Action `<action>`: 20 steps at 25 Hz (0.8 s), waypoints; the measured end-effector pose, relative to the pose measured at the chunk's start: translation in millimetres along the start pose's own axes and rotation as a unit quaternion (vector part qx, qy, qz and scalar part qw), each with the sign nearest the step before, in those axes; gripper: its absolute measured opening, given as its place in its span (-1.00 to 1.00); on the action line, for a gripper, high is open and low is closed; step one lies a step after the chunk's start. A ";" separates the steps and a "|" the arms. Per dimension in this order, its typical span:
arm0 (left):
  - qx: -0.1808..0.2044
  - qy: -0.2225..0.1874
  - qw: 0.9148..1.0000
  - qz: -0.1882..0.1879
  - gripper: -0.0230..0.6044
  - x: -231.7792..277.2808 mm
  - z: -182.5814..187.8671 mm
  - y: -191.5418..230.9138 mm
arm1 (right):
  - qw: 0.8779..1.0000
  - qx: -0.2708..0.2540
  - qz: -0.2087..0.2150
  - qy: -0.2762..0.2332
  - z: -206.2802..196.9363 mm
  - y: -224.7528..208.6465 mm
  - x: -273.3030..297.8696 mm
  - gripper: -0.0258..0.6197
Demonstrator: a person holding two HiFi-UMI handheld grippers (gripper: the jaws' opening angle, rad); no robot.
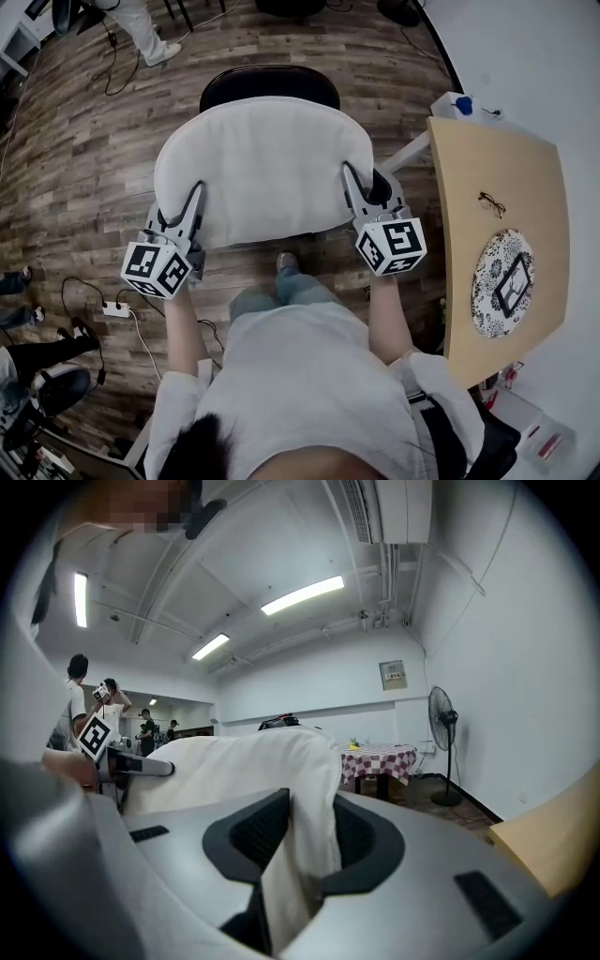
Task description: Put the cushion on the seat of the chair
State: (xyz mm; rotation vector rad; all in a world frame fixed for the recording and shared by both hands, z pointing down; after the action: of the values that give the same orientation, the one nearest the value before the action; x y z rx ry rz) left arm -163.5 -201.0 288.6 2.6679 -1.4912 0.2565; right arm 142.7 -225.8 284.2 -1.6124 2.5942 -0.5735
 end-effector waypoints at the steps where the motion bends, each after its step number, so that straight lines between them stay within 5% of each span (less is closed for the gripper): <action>1: -0.004 0.006 1.000 -0.001 -0.59 4.8 -5.5 0.2 | 1.000 0.004 -0.001 0.006 -4.5 -5.4 3.3 -0.66; 20: -0.083 0.115 0.989 -0.048 -0.59 65.0 -143.6 33.3 | 0.988 0.051 -0.083 0.122 -133.2 -56.2 60.7 -0.64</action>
State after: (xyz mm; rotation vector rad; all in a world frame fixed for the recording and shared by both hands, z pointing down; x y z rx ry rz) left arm -174.0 -252.0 441.0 2.4742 -1.2556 0.3996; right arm 133.8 -262.1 436.5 -1.8406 2.5528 -0.9556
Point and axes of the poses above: the fingertips, and each gripper's own axes: x forward along the fingers, y to its left, z out of its top, the point moved 3 cm from there along -x, backward along the fingers, and after that the axes turned 15 degrees about x, right-handed, at the moved point
